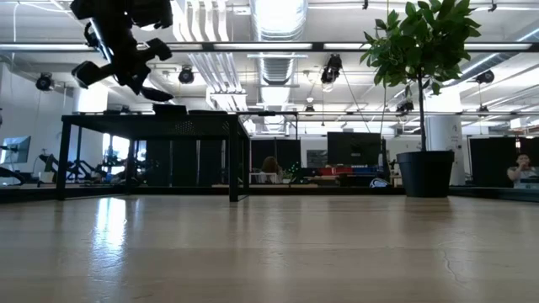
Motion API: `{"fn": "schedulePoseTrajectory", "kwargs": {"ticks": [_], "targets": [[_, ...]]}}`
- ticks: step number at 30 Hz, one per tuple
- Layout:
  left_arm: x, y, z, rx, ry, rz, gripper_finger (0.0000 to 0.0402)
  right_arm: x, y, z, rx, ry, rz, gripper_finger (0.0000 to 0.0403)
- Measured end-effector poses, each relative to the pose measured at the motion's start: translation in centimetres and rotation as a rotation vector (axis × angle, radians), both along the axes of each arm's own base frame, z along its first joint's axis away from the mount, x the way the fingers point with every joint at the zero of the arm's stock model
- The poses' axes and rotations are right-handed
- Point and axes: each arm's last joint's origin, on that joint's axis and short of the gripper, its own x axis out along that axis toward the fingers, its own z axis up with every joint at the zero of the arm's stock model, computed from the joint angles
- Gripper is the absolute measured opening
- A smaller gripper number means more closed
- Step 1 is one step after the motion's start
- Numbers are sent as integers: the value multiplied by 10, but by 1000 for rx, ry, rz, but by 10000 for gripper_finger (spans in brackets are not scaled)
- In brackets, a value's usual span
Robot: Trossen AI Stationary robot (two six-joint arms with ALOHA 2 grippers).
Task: Pick & Place Mini shaped plates
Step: Stack the leaf shaped plate on top of the stacked leaf shaped plate on the shelf
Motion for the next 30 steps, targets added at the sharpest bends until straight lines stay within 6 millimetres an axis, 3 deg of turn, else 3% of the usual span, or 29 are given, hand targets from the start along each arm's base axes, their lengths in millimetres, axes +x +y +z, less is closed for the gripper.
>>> {"fn": "schedulePoseTrajectory", "kwargs": {"ticks": [8, 30], "targets": [[-2, 1, -16, 1, -63, 44, 0, -1, 2, 1, 5, -7, 7, 72], [1, 8, -31, -12, -159, 35, 0, 2, 4, 3, 27, -45, 8, 72]]}}
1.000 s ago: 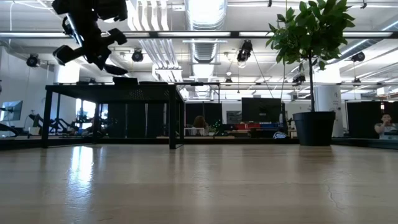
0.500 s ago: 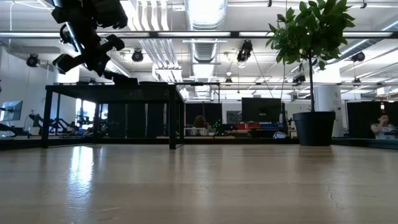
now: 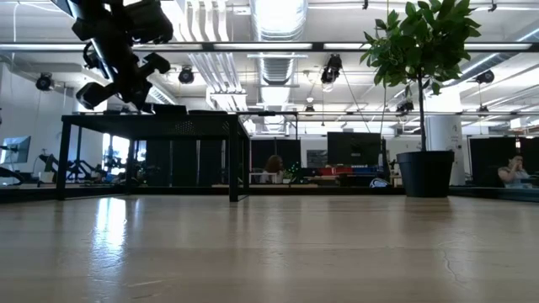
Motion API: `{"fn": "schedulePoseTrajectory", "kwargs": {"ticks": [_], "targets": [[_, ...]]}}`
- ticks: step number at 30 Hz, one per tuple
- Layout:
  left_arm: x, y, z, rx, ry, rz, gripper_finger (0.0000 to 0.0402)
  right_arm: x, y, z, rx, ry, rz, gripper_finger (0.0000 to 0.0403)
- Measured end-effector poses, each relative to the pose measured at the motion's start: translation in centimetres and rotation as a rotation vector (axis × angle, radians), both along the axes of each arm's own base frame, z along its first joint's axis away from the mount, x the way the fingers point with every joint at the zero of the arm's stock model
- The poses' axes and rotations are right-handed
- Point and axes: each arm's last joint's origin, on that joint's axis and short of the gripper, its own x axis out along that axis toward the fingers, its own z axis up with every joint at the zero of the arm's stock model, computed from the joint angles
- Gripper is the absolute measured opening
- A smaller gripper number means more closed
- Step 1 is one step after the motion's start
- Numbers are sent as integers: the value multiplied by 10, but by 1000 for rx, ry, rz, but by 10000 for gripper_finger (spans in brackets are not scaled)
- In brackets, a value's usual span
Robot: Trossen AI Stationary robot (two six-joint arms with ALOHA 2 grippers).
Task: Pick & Place Mini shaped plates
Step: Stack the leaf shaped plate on top of the stacked leaf shaped plate on the shelf
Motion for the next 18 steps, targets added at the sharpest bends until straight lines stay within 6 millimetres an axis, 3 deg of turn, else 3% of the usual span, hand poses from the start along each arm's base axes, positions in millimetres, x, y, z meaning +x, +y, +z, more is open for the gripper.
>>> {"fn": "schedulePoseTrajectory", "kwargs": {"ticks": [18], "targets": [[-1, 3, 1, -2, 29, -10, 1, -2, 5, 1, 6, -10, 13, 72]]}}
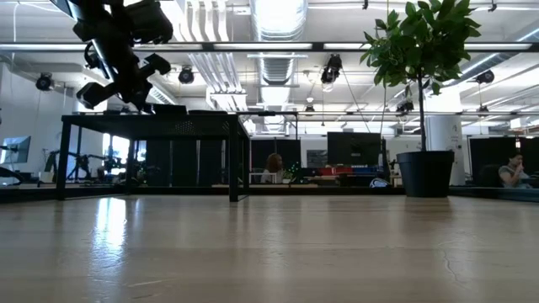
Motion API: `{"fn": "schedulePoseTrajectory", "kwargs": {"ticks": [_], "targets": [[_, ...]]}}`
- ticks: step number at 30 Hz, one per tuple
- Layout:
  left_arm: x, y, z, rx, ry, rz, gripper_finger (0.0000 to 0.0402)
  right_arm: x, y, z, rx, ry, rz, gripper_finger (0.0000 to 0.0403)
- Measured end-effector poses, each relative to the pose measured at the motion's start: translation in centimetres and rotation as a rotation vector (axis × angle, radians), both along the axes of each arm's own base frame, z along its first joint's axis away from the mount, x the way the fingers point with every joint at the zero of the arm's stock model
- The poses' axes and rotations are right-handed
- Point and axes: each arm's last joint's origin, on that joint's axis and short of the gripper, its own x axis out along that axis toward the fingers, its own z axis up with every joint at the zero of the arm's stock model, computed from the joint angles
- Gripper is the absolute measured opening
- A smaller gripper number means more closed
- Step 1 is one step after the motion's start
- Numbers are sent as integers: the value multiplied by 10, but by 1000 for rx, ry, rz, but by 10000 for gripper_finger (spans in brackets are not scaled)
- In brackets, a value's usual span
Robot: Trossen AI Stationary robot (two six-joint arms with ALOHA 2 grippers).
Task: Pick & Place Mini shaped plates
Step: Stack the leaf shaped plate on top of the stacked leaf shaped plate on the shelf
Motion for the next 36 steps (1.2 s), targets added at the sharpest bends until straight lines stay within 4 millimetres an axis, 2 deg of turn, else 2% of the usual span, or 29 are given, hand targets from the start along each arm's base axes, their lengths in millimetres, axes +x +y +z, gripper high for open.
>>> {"fn": "schedulePoseTrajectory", "kwargs": {"ticks": [7, 12, 21, 36], "targets": [[4, 3, 4, 18, -91, -10, 15, -1, 3, 1, 6, -11, 8, 72], [3, 5, 5, 36, -20, -4, 23, -2, 5, 1, 6, -12, 14, 72], [2, 5, 5, 37, -15, -1, 40, -2, 5, 1, 5, -12, 14, 72], [2, 6, 4, 50, 0, 19, 18, -1, 5, 1, 6, -13, 14, 72]]}}
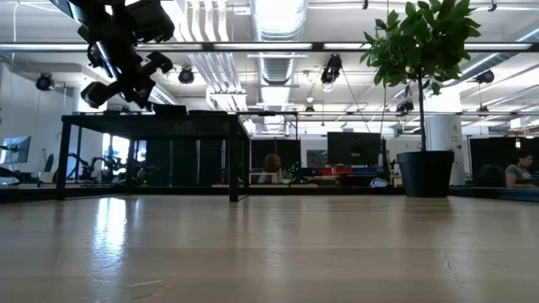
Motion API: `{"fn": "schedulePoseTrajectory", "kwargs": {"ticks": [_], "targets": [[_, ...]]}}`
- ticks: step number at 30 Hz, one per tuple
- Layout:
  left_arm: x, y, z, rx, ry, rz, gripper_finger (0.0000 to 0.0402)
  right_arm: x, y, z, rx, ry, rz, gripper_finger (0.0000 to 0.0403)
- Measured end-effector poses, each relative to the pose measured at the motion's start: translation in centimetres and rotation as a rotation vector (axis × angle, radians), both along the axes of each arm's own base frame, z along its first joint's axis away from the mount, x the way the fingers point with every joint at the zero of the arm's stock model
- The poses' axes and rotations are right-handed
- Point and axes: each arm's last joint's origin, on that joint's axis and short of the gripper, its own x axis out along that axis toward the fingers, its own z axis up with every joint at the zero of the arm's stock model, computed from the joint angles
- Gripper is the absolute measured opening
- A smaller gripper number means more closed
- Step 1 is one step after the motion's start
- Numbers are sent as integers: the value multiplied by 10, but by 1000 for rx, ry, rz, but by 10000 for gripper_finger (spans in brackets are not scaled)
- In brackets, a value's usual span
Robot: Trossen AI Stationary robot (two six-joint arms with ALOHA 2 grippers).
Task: Pick & Place Mini shaped plates
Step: Stack the leaf shaped plate on top of the stacked leaf shaped plate on the shelf
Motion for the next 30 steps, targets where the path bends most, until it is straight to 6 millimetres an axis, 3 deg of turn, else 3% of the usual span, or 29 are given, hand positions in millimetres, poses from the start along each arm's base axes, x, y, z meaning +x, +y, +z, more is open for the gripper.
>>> {"fn": "schedulePoseTrajectory", "kwargs": {"ticks": [12, 30], "targets": [[0, 1, 0, -4, -11, -4, 58, 0, 1, 0, 4, -2, 0, 72], [-12, -7, 3, -28, 62, -20, 60, 0, 1, 0, 4, -2, 1, 72]]}}
